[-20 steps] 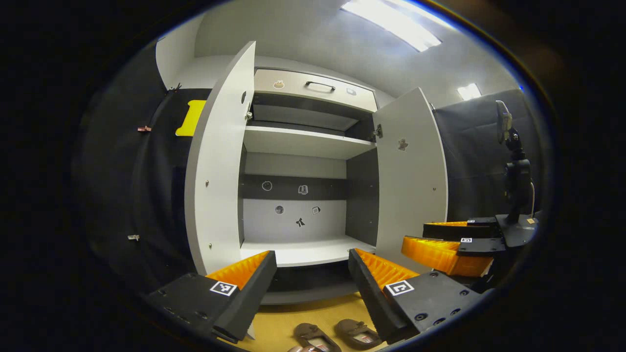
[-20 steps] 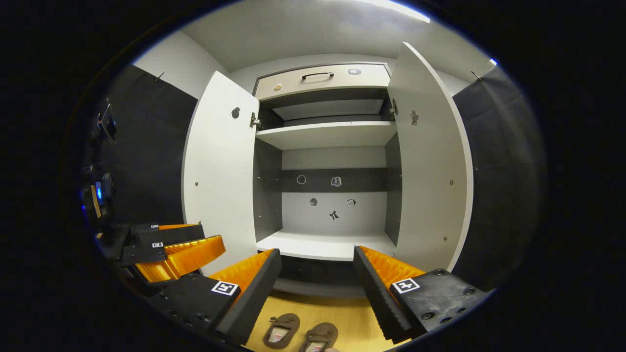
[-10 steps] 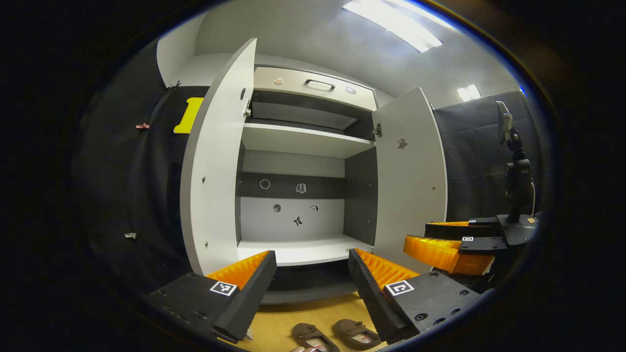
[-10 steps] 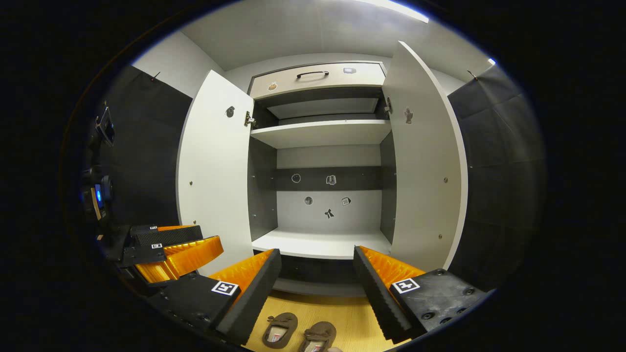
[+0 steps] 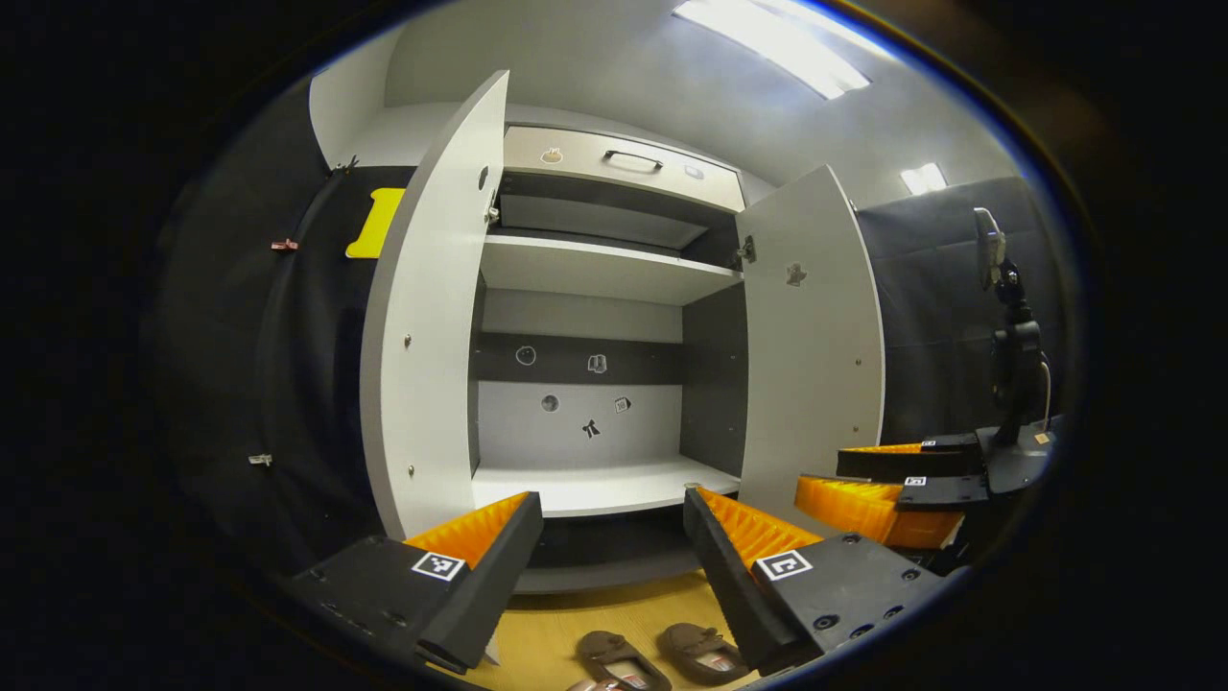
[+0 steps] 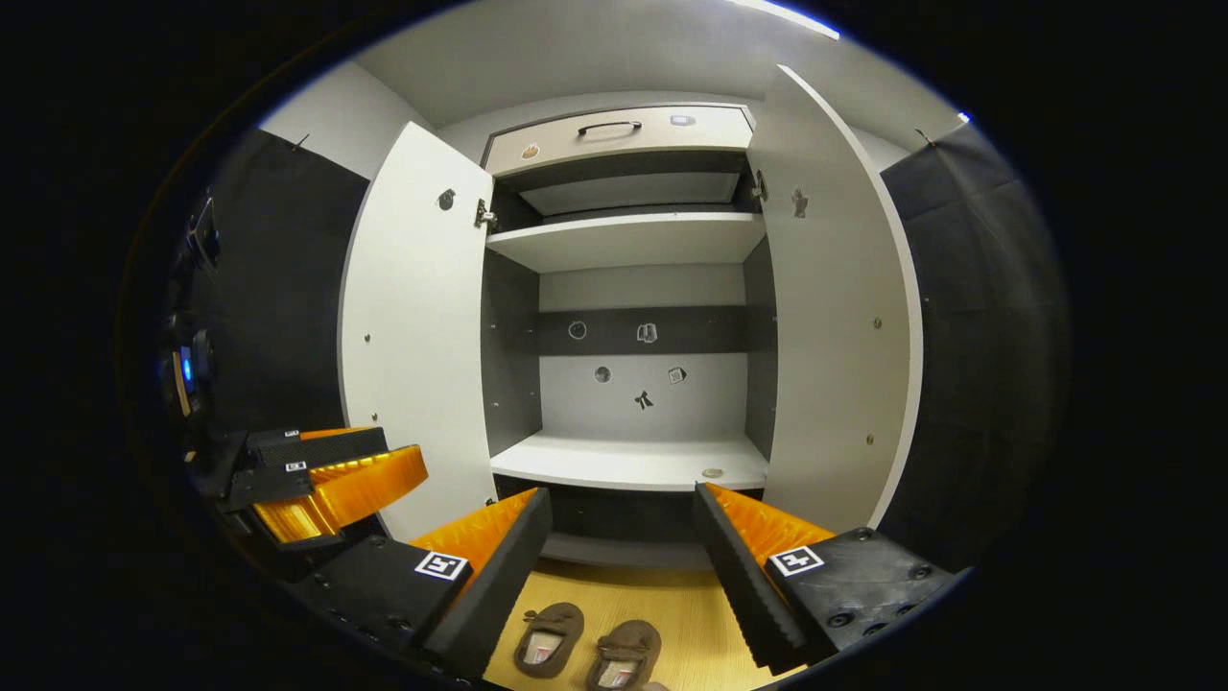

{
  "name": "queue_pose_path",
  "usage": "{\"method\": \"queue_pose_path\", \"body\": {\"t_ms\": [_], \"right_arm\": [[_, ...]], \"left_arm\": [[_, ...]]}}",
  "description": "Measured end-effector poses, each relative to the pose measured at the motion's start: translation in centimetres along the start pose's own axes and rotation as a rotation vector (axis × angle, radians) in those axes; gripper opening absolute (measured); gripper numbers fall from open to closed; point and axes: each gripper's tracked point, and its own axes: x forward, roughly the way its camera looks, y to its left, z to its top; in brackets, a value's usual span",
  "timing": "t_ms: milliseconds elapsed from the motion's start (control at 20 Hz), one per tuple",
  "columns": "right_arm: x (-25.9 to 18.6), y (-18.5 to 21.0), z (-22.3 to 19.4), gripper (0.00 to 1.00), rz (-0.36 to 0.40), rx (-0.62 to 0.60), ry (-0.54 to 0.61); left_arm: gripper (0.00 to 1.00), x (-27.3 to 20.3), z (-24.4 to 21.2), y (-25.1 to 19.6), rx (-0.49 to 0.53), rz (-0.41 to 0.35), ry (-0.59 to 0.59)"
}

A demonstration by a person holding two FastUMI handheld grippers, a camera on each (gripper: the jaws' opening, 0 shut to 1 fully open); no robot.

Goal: Grab one shoe with the right hand and put it into the shoe cabinet, grab the other shoe with the left hand and put it into the shoe cabinet; then close the right door with the right hand and the left door with the left hand.

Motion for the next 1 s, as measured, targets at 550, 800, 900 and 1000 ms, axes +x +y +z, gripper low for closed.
{"method": "queue_pose_path", "body": {"t_ms": [550, 800, 900, 1000], "right_arm": [[-0.5, 0.9, -15.8, 0.98, -0.049, 0.087, 0.299], [-0.7, 2.8, -24.2, 0.99, -0.027, 0.131, 0.445], [-1.0, 2.8, -27.6, 0.98, -0.035, 0.150, 0.512], [-0.9, 2.7, -30.5, 0.98, -0.048, 0.165, 0.562]], "left_arm": [[0.94, 0.4, -4.5, 3.4, -0.018, 0.045, 0.055], [0.94, 0.7, -7.6, 4.2, 0.001, 0.062, 0.103], [0.95, 0.9, -8.3, 3.7, -0.014, 0.051, 0.097], [0.95, 1.0, -9.0, 2.7, -0.028, 0.025, 0.088]]}}
